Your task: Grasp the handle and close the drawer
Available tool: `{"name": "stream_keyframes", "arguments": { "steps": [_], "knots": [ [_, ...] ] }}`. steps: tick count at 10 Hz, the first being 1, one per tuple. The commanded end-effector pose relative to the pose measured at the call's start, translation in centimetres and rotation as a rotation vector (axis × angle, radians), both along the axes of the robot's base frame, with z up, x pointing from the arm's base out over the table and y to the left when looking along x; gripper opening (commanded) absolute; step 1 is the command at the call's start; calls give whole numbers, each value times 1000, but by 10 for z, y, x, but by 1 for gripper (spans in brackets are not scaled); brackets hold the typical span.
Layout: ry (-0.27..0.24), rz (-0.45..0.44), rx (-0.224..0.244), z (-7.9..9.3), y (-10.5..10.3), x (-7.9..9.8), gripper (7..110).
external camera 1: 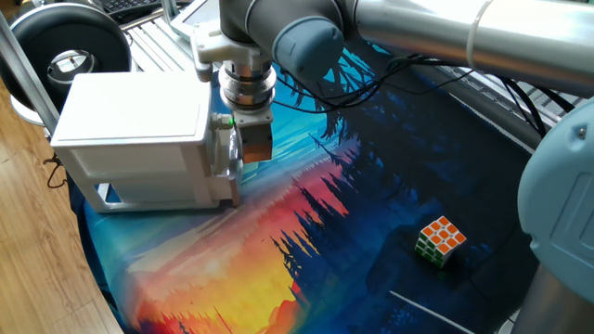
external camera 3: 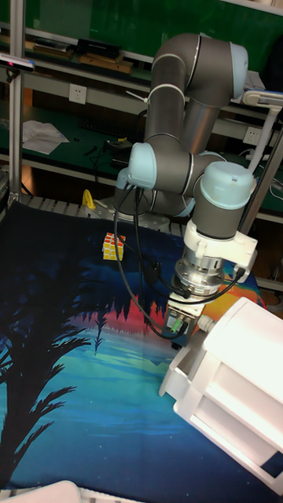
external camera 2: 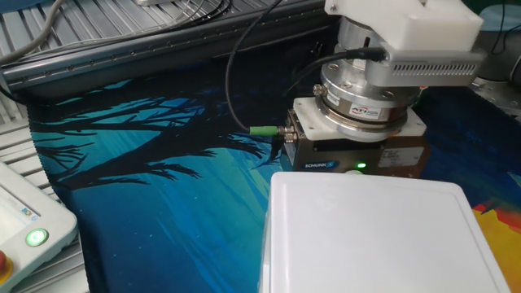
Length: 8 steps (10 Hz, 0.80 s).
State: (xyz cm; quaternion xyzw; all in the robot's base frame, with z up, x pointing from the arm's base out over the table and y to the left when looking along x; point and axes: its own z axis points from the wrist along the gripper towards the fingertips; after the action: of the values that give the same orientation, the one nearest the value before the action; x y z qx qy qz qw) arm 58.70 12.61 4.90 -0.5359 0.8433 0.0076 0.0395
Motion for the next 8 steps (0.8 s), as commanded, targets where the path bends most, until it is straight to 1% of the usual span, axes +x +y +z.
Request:
{"name": "stream_keyframes", "arguments": {
  "steps": [1, 2, 5, 6, 7, 8],
  "knots": [
    [6, 6, 11, 1, 1, -1, 7],
    [13, 0, -3, 1, -2, -3, 7],
    [26, -48, -69, 1, -19, -6, 7],
    [26, -60, -75, 1, -19, -5, 7],
    [26, -69, -64, 4, -6, -3, 7],
    [33, -77, -66, 8, -1, -2, 7]
  ]
}}
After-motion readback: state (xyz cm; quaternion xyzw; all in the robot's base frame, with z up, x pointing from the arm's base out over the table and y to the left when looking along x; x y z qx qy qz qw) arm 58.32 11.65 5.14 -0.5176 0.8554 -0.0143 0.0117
